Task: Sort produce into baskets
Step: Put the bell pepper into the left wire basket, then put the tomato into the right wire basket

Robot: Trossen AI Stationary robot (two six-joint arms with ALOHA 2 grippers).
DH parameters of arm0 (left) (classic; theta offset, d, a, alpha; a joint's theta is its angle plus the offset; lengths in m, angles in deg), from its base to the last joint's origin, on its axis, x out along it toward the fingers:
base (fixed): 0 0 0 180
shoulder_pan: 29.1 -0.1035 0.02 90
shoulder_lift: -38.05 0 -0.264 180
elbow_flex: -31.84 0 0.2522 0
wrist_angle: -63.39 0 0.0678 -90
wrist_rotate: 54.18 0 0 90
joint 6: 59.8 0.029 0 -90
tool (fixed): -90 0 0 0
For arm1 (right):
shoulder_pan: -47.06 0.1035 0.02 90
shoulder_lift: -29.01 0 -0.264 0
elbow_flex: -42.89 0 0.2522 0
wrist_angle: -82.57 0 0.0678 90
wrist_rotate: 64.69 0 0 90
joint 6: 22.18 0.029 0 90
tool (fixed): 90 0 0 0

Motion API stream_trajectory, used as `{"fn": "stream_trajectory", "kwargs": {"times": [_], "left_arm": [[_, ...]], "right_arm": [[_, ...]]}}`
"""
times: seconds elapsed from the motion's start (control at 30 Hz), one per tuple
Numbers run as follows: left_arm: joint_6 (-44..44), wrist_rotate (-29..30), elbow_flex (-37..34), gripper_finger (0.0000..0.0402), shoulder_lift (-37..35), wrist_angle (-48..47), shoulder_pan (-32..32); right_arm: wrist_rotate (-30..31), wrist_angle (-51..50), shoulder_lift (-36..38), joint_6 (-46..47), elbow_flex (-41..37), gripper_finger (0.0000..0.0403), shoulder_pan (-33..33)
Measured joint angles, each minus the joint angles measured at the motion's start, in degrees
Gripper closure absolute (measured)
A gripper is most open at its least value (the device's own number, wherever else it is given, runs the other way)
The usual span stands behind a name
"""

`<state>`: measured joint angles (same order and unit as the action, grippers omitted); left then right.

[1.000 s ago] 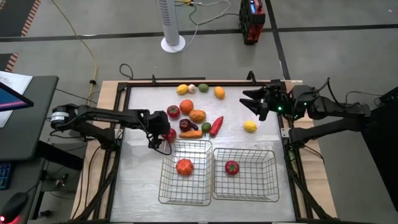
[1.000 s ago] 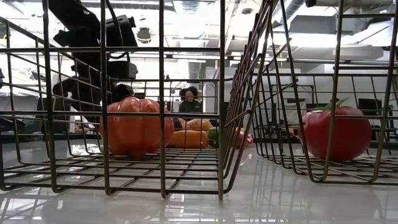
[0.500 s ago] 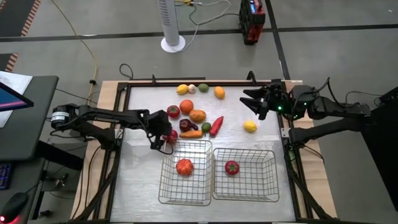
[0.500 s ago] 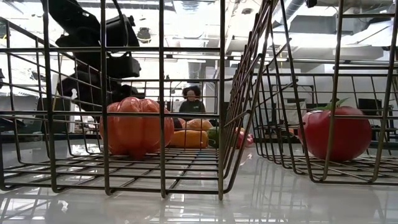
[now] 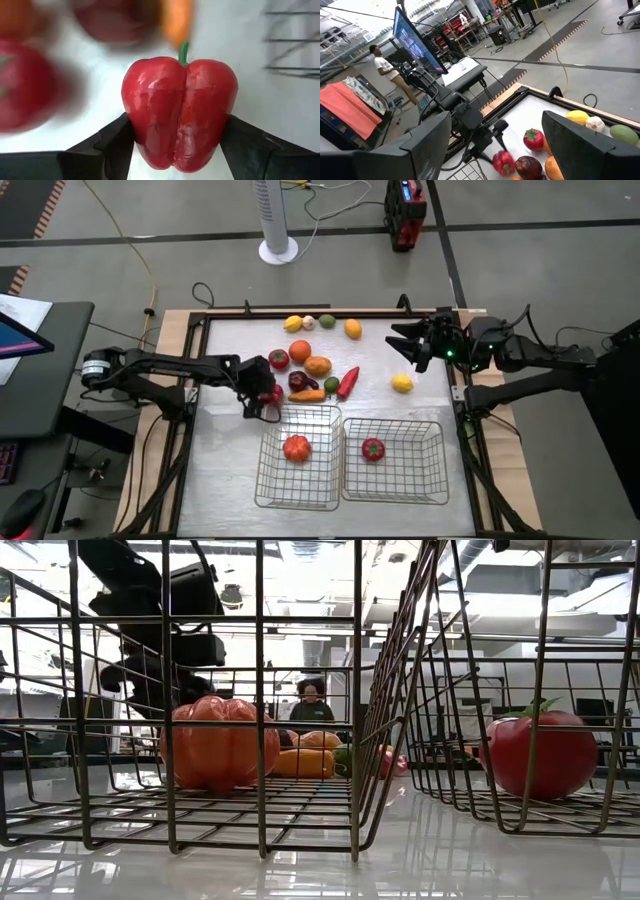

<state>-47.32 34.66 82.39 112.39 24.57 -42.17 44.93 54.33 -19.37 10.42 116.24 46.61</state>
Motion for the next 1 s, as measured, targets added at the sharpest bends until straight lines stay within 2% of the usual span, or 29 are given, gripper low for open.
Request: {"fn": "stream_trajectory", "kwargs": {"times": [0.17, 0.23, 0.4, 0.6, 0.7, 0.8, 0.87, 1.0], "left_arm": [[-0.5, 6.1, 4.2, 0.0162, -3.3, -4.8, -2.3], [-1.9, 6.9, 6.1, 0.0162, -4.7, -5.7, -2.7], [-6.9, -0.8, 11.2, 0.0160, -8.8, -5.3, -2.6], [-19.7, -12.6, 15.8, 0.0141, -11.9, -4.8, -1.9], [-25.7, -18.1, 16.1, 0.0122, -11.9, -5.0, 0.8], [-30.3, -18.8, 15.7, 0.0097, -11.7, -5.0, 5.2], [-31.1, -16.3, 15.6, 0.0080, -11.4, -5.9, 7.7], [-32.9, -13.2, 15.6, 0.0053, -11.5, -6.8, 8.5]], "right_arm": [[0.0, 0.0, 0.0, 0.0, 0.0, 0.0062, 0.0], [0.0, 0.0, 0.0, 0.0, 0.0, 0.0062, 0.0], [0.0, 0.0, 0.0, -0.1, 0.0, 0.0062, 0.0], [0.0, 0.0, 0.0, -1.1, 0.0, 0.0062, 0.0], [0.0, 0.0, 0.0, -1.7, 0.0, 0.0062, 0.0], [0.0, 0.0, 0.0, -2.5, 0.0, 0.0062, 0.0], [0.0, 0.0, 0.0, -2.6, 0.0, 0.0062, 0.0], [0.0, 0.0, 0.0, -2.7, 0.0, 0.0062, 0.0]]}}
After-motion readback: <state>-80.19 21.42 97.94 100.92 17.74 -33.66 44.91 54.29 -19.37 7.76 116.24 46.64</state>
